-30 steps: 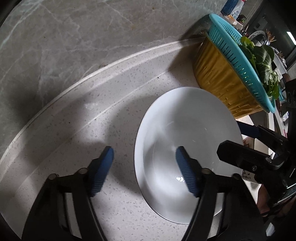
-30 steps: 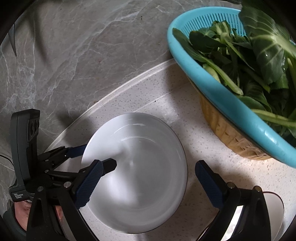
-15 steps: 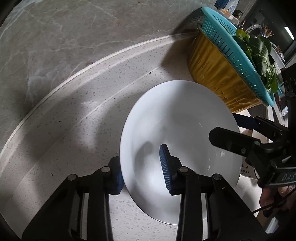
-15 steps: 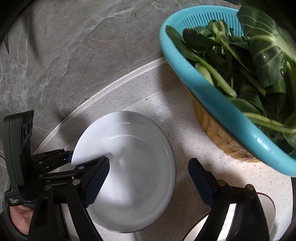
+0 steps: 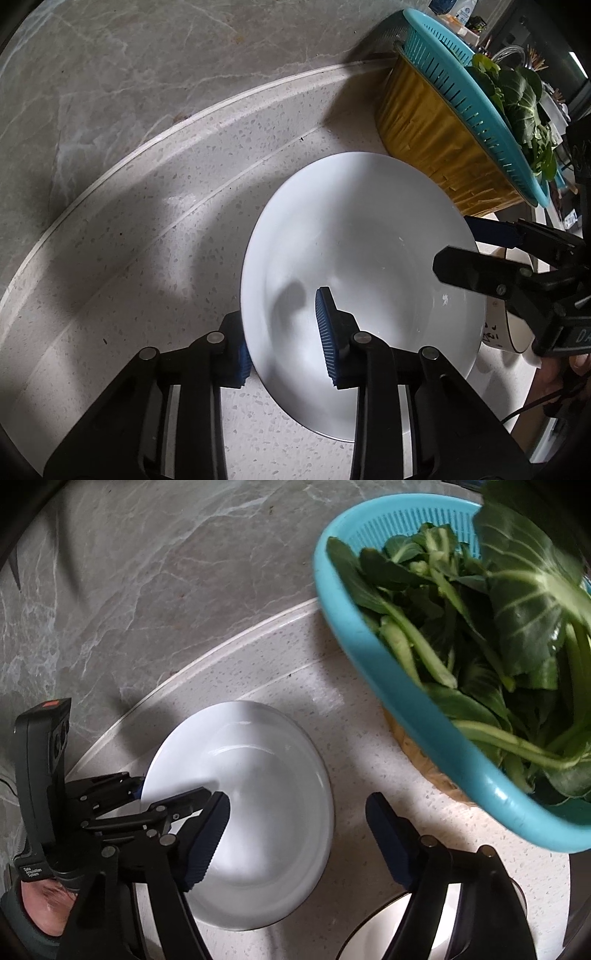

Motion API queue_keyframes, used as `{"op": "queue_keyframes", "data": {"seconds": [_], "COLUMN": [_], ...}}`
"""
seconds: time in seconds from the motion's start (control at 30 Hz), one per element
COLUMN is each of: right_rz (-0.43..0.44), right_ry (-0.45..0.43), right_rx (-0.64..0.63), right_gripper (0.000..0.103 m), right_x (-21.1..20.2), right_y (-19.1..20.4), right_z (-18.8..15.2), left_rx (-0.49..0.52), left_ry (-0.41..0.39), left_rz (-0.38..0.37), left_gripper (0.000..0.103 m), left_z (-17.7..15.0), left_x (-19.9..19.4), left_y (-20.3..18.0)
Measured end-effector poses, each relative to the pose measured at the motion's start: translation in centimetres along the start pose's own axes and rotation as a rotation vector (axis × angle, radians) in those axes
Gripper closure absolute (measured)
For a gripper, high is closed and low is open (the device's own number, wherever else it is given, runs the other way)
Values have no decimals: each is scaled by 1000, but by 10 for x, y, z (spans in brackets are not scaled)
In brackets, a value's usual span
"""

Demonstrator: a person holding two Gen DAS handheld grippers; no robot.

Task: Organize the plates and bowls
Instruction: 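Close the left gripper on the white bowl rim while the right gripper grips it too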

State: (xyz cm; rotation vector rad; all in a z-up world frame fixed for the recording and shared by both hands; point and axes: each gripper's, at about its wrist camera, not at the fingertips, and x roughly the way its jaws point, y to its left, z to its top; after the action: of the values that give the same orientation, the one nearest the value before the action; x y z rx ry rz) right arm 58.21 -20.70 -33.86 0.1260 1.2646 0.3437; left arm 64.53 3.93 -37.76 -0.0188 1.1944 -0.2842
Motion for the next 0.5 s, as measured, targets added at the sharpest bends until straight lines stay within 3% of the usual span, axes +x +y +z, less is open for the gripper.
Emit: {"op": "queue_keyframes", "data": {"seconds": [0.1,0.27,0.37,0.43,0.5], "right_rz": [-7,-25,-32,-37,-51], "right_ry": [39,92,109,121,135], "right_rx": [5,12,8,0,-4], "right_gripper": [25,41,55,72,79], "right_x": [5,17,18,21,24], "right_y": [-1,-1,-1,1,1], "right_z": [1,-1,0,2,2], "left_rx": [-2,-9,-9,-8,-17], "left_ry": [1,4,6,10,13], "left_rz": [5,19,19,21,19], "left_gripper": [77,88,88,89,94], "left_z": [-1,-1,-1,-1,-1], "left_x": [0,-1,0,1,2], "left_y": [1,6,6,6,9]}}
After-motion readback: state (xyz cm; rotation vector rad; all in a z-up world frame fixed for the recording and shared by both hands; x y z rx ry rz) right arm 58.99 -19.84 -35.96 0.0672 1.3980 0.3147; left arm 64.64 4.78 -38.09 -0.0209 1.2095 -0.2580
